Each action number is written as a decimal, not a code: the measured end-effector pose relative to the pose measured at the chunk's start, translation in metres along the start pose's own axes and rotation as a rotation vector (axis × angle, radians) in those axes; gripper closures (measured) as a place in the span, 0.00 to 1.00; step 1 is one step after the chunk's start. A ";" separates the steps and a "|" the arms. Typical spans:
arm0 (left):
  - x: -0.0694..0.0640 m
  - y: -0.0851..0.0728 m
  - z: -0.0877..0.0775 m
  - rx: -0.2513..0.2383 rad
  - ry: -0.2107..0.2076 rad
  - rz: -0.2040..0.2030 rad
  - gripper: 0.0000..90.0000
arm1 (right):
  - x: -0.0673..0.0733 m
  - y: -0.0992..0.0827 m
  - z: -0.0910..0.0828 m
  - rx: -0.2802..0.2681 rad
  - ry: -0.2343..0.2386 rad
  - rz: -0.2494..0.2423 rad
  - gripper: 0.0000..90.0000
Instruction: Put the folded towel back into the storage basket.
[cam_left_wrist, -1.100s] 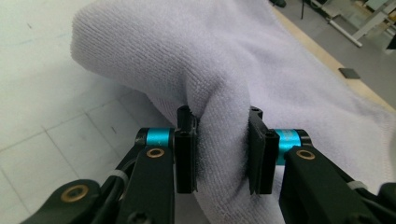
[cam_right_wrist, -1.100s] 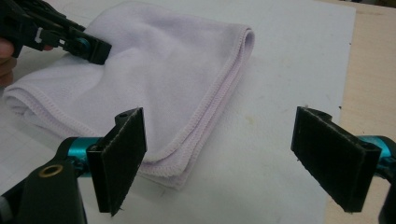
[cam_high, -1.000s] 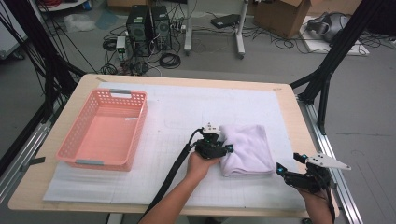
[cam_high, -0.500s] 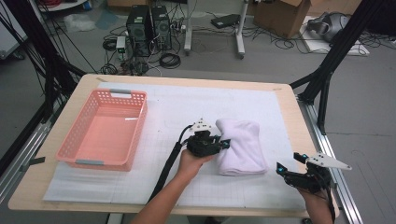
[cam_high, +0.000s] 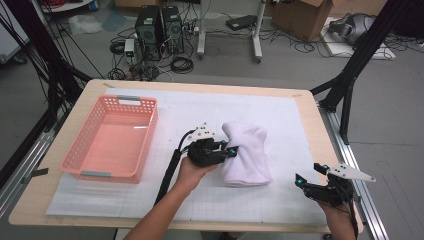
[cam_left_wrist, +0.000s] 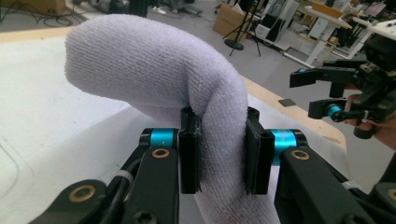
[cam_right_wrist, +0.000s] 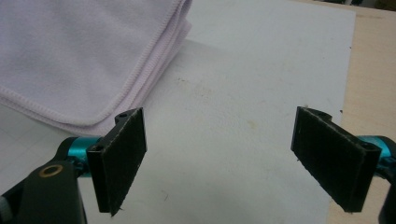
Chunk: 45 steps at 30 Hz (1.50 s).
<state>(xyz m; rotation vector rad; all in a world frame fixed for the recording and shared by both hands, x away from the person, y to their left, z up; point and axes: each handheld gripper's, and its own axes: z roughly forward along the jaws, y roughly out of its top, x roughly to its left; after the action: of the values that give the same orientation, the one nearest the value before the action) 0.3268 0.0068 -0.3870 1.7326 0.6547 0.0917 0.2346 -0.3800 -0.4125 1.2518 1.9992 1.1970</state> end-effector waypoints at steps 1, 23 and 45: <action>0.000 0.001 -0.003 -0.002 -0.001 0.007 0.79 | 0.000 0.000 0.000 0.000 0.000 -0.002 0.19; 0.016 0.022 -0.064 -0.068 0.010 0.030 0.81 | 0.004 0.002 0.002 0.000 0.002 -0.005 0.19; 0.039 0.044 -0.129 -0.156 0.040 0.036 0.81 | 0.007 0.005 0.007 -0.002 0.010 -0.003 0.19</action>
<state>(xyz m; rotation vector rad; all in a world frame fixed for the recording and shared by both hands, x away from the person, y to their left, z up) 0.3247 0.1324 -0.3224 1.5955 0.6295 0.1984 0.2391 -0.3701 -0.4113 1.2432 2.0064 1.2056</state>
